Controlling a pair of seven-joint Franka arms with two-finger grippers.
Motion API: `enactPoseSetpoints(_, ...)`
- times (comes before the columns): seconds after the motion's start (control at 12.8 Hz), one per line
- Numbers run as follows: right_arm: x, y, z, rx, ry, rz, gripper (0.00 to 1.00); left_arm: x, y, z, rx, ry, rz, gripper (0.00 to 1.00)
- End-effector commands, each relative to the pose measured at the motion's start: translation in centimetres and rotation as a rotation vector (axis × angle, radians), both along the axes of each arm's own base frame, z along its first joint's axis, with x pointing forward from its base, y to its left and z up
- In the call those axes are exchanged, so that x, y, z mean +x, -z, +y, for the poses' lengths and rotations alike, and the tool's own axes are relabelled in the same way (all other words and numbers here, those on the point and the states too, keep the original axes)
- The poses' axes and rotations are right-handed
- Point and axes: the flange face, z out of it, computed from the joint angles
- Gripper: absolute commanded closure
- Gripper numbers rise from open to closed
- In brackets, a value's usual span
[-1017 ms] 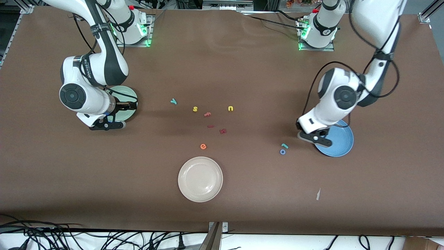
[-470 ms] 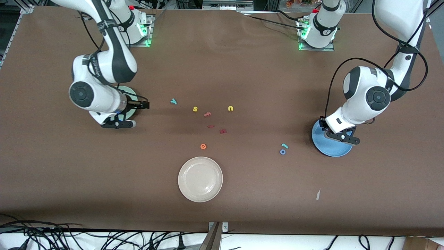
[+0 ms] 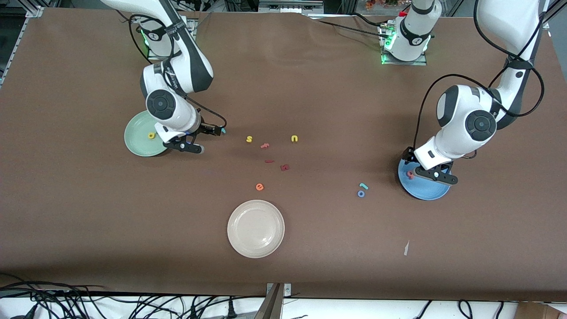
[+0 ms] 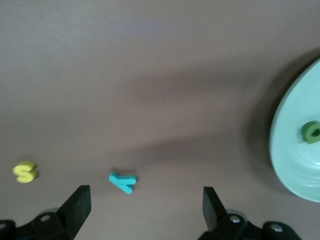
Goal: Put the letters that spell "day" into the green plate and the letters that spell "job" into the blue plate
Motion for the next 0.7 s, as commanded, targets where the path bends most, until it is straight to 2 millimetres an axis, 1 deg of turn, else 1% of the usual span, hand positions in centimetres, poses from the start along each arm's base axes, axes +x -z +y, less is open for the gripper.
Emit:
enactPoseSetpoints(0.0, -3.2, 1.0, 2.3, 0.006, 0.125, -0.036, 0.05, 0.3, -0.5, -3.0, 0.006, 0.054, -0.043, 0.15)
enactPoseSetpoints(0.08, -3.5, 1.6, 2.7, 0.006, 0.152, -0.054, 0.06, 0.8, -0.3, -5.8, -0.007, 0.088, -0.08, 0.15)
enactPoseSetpoints(0.16, -3.7, 2.3, 2.9, 0.008, 0.175, -0.072, 0.07, 1.1, 0.1, -8.0, -0.023, 0.09, -0.099, 0.15)
enactPoseSetpoints(0.23, -4.1, 2.7, 3.5, 0.0, 0.199, -0.076, 0.08, 1.7, 0.6, -9.4, -0.035, 0.079, -0.107, 0.15)
enactPoseSetpoints(0.31, -4.7, 3.1, 4.4, -0.004, 0.216, -0.08, 0.12, 2.3, 0.8, -11.3, -0.047, 0.083, -0.127, 0.15)
enactPoseSetpoints(0.39, -4.9, 3.5, 4.7, -0.005, 0.23, -0.089, 0.13, 3.1, 0.9, -12.2, -0.056, 0.078, -0.143, 0.15)
enactPoseSetpoints(0.55, -5.4, 4.9, 4.1, -0.002, 0.239, -0.111, 0.13, 4.3, 2.4, -13.7, -0.063, 0.08, -0.144, 0.12)
enactPoseSetpoints(0.63, -5.9, 5.8, 3.7, -0.001, 0.243, -0.125, 0.15, 4.6, 3.0, -13.9, -0.067, 0.08, -0.157, 0.11)
